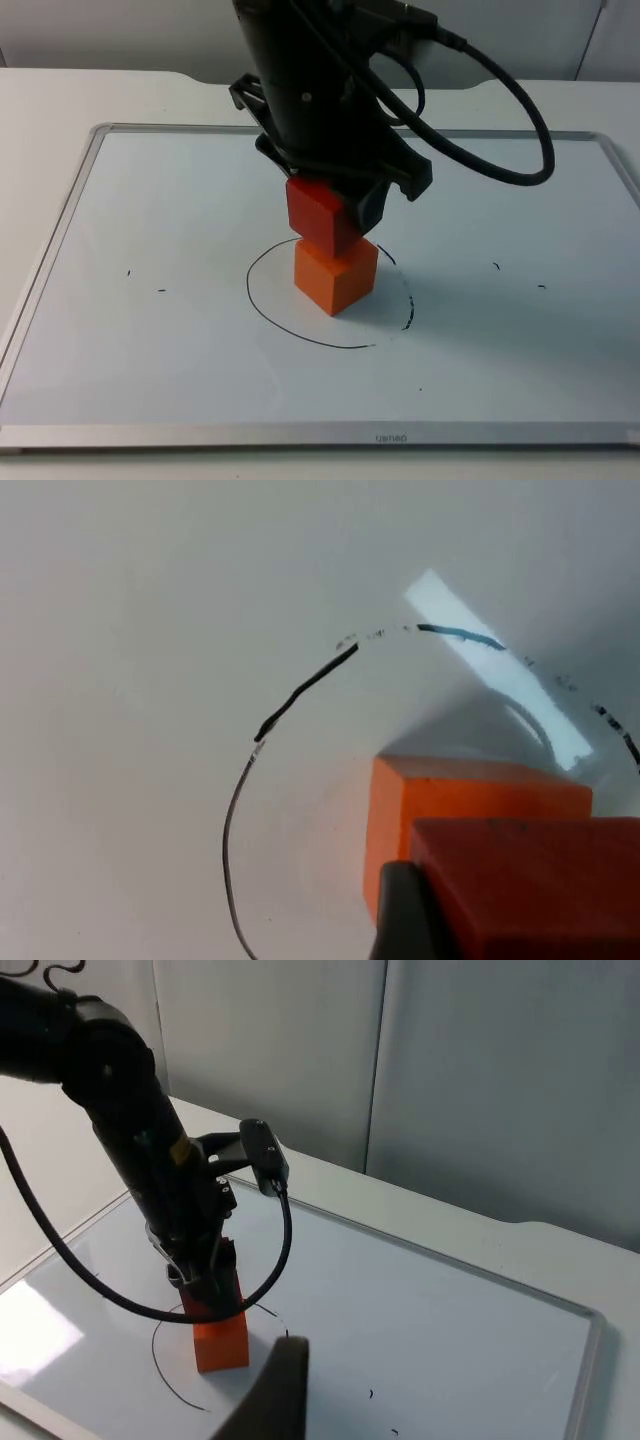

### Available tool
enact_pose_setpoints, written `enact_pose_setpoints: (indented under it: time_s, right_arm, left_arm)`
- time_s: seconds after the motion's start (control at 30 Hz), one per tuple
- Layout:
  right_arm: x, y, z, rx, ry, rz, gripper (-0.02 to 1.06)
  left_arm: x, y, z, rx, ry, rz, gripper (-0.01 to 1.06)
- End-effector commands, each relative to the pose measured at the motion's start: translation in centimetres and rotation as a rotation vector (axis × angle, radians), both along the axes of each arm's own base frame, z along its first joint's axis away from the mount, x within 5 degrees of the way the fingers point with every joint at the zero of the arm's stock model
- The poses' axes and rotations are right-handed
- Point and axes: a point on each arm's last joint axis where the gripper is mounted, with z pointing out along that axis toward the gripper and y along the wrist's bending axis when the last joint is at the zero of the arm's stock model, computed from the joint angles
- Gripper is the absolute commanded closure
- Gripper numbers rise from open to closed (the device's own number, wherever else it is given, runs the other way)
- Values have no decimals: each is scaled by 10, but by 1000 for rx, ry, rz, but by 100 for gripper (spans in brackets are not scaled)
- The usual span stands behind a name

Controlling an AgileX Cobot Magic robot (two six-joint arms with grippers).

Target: Pick up one cube with the left hand and another cube with the right hand. First place the cube in the right hand at the target position, then stack the cube in the left hand on top.

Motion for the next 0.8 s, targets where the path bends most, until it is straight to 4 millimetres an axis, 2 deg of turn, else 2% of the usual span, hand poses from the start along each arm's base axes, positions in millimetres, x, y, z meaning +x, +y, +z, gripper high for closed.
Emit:
enact_pose_setpoints:
  time_s: [0.0,0.5,0.77]
  right_arm:
    - [1,1,-1,7,-14,1,11]
    - [1,0,0,-3,-21,-9,11]
    - [1,0,0,-1,-20,-9,11]
  left_arm:
    - [1,-4,-3,-6,4,-1,105]
    - [2,-6,-11,-7,10,-4,105]
    - [3,-7,-24,4,31,-8,105]
